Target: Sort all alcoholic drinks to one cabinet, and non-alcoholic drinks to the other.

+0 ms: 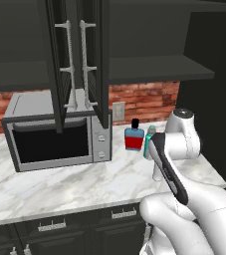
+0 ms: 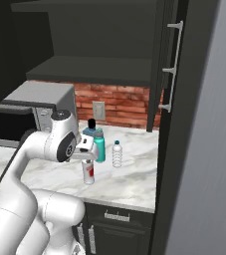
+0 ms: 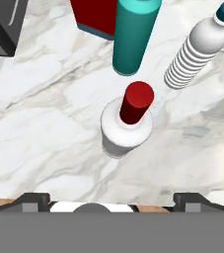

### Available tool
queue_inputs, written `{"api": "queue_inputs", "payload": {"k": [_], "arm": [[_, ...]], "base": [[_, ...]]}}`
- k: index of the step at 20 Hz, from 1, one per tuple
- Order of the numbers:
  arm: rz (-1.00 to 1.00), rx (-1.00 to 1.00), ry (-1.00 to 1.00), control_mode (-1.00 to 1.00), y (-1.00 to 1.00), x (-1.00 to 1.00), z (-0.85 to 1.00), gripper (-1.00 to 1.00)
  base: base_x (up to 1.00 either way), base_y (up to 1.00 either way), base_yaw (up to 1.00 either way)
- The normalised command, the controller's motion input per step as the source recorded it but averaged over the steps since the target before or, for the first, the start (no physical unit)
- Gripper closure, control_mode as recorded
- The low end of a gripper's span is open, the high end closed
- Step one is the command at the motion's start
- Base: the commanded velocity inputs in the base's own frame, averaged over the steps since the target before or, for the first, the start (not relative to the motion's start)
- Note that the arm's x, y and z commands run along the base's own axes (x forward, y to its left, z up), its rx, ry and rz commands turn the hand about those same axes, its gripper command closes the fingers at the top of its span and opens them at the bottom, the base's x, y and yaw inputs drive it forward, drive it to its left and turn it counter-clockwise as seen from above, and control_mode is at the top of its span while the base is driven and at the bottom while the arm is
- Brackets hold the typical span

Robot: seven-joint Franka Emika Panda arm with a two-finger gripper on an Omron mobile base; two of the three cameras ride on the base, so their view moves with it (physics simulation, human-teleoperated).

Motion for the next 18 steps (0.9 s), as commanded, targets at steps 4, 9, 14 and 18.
{"api": "queue_inputs", "payload": {"k": [4,9,14,18], "arm": [[0.00,-0.07,0.00,-1.00,0.00,0.11,-0.38,-1.00],[0.00,-0.01,0.00,-1.00,0.00,0.18,-0.25,-1.00],[0.00,0.03,0.01,-1.00,-0.01,0.23,-0.04,-1.00],[0.00,0.01,0.06,-1.00,-0.03,0.28,0.00,-1.00]], "base": [[0.00,0.00,0.00],[0.00,0.00,0.00],[0.00,0.00,0.00],[0.00,0.00,0.00]]}}
